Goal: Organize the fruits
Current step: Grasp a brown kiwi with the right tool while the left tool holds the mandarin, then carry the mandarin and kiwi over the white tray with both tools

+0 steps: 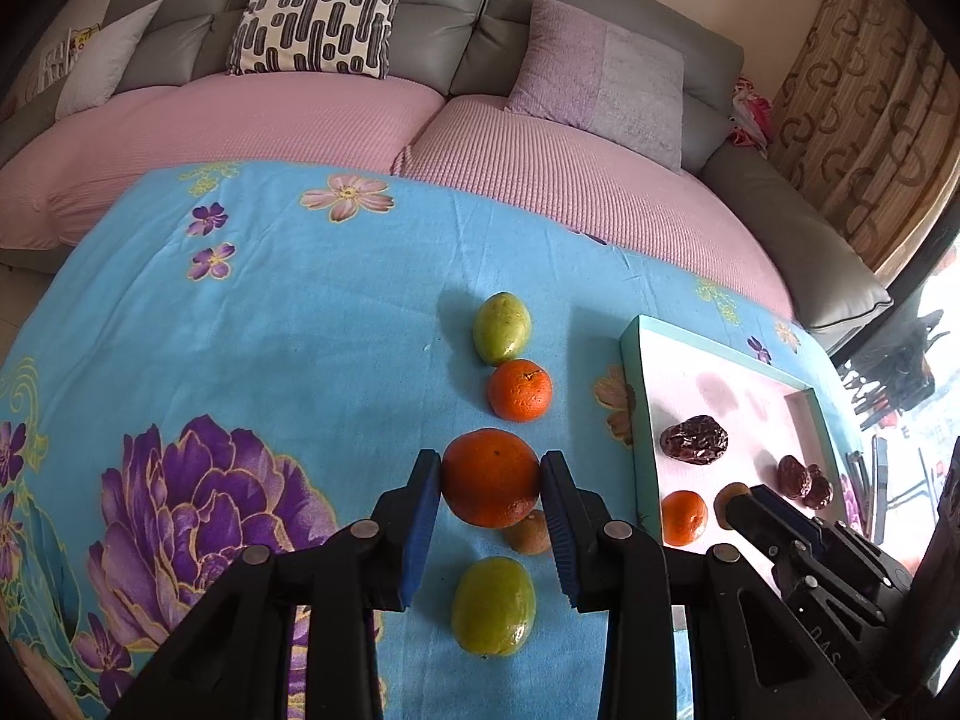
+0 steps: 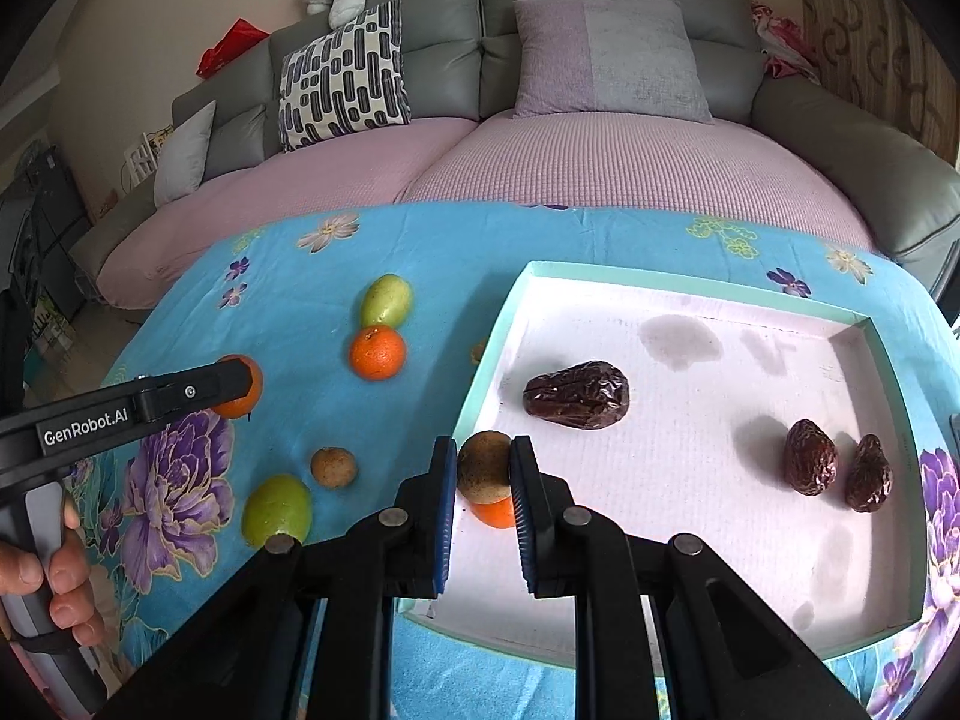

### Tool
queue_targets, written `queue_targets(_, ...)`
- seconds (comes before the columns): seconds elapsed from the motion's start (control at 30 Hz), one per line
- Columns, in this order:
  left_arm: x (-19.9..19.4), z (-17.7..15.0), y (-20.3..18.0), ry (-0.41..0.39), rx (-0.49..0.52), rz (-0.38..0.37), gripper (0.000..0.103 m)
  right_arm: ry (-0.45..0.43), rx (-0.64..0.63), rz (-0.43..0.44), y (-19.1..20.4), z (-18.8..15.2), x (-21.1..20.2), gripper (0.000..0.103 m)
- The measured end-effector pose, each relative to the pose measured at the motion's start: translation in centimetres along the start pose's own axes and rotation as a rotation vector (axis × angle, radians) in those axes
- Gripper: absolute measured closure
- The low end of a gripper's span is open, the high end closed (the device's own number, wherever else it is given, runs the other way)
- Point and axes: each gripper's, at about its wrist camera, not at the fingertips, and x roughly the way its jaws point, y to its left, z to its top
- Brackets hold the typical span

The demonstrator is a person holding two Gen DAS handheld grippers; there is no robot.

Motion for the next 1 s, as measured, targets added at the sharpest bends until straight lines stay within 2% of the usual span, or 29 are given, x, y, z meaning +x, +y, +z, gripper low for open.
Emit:
queue_targets(0.33, 0.5, -1.0, -5.4, 0.025, 0.133, -0.074, 0.067, -0.076, 0.201, -0.170, -7.8, -0.4, -3.9, 0.084)
queue_targets(0.5, 0.9, -2.1, -8.8, 0.050, 0.214, -0.117, 0.067, -0.108, 0.280, -0.220, -10.5, -0.8, -5.7, 0.084)
queue_targets(0.67, 1.6, -3.3, -11.7, 0.097, 0.282, -0.194, 0.067, -0.129, 0.307, -0.238, -11.6, -1.2, -7.3, 0.084)
queue_targets(0.83, 2.8, -4.5, -14.1, 0.136, 0.338, -0.200, 0.067, -0.132, 0.328, -0.242, -12.2, -1.3, -7.5, 0.084)
queue_targets(1.0, 3.7, -5.2, -14.9, 0.164, 0.360, -0.203, 0.067, -0.092, 0.346, -0.246, -12.8, -1.7, -6.6, 0.084)
